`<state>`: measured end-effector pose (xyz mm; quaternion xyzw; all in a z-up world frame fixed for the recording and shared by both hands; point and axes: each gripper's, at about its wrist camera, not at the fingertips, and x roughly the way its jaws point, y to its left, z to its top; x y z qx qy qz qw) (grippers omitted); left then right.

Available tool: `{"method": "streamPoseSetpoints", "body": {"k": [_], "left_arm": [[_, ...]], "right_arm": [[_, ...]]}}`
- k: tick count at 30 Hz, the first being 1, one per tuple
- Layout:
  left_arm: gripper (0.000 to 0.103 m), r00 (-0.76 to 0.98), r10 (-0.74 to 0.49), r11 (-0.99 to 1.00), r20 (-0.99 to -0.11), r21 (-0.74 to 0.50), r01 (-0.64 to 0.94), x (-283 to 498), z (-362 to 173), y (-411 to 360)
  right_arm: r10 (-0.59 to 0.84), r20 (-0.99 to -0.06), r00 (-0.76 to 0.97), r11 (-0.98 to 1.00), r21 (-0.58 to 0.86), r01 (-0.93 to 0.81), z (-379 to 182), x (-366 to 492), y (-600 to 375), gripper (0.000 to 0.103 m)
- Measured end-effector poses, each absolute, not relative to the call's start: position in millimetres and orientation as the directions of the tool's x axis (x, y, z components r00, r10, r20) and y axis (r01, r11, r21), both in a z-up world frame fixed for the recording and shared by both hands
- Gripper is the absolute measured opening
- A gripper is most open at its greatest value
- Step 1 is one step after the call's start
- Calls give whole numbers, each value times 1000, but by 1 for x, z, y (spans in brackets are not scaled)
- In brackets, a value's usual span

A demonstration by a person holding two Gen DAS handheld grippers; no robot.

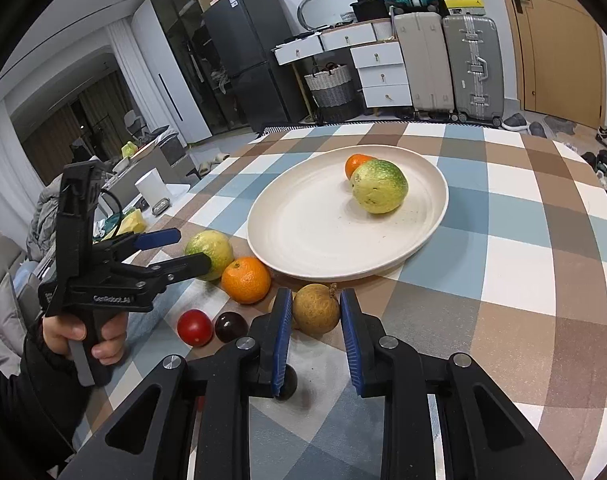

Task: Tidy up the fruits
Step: 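Grasp the large green citrus with the left gripper while the right grasps a small brown fruit, then carry the green citrus with the left gripper while the right carries the brown fruit over the plate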

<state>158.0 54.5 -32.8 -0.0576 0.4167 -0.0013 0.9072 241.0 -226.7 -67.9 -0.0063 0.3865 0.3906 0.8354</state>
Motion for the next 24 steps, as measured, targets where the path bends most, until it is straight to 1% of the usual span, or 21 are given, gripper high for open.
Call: {"method": "streamPoseSetpoints", "body": {"k": [4,6,8,13,15,19,20,21,22,23,24], "left_arm": [[102,655,-63,994,-753,-106,-26,161,-38,52],[98,661,-76,993,-746,-119,-20,160,-38,53],[92,662,-87,992,-745,-127,-13,160,-37,53],[89,662,-105,989,-742,-147,-7,156,-36,55],[85,671,-112,988,-733,-155,-4,154,-34,55],[70,656,-138,985,-742,-173,11,155,-37,55],[62,653,-143,984,-744,-176,15,155,-37,55],[58,651,-155,982,-743,-186,22,154,-38,55],[50,649,-165,980,-742,-195,26,154,-38,55],[45,644,-180,978,-743,-208,32,155,-39,55],[45,642,-186,976,-743,-214,35,154,-39,55]], "right_arm": [[645,-653,398,700,294,-651,-69,242,-228,25],[642,-657,395,702,297,-647,-70,243,-228,25],[638,-661,395,707,299,-641,-71,244,-228,25],[638,-660,395,706,299,-642,-71,245,-228,25],[639,-660,394,706,301,-641,-71,244,-228,25],[638,-663,393,706,299,-642,-72,244,-227,25],[638,-663,392,706,300,-641,-72,244,-227,25],[637,-662,394,707,298,-642,-72,244,-227,25],[637,-663,393,706,298,-643,-72,244,-227,25],[638,-661,394,705,298,-643,-72,244,-227,25],[639,-661,394,705,297,-644,-72,244,-227,25]]}}
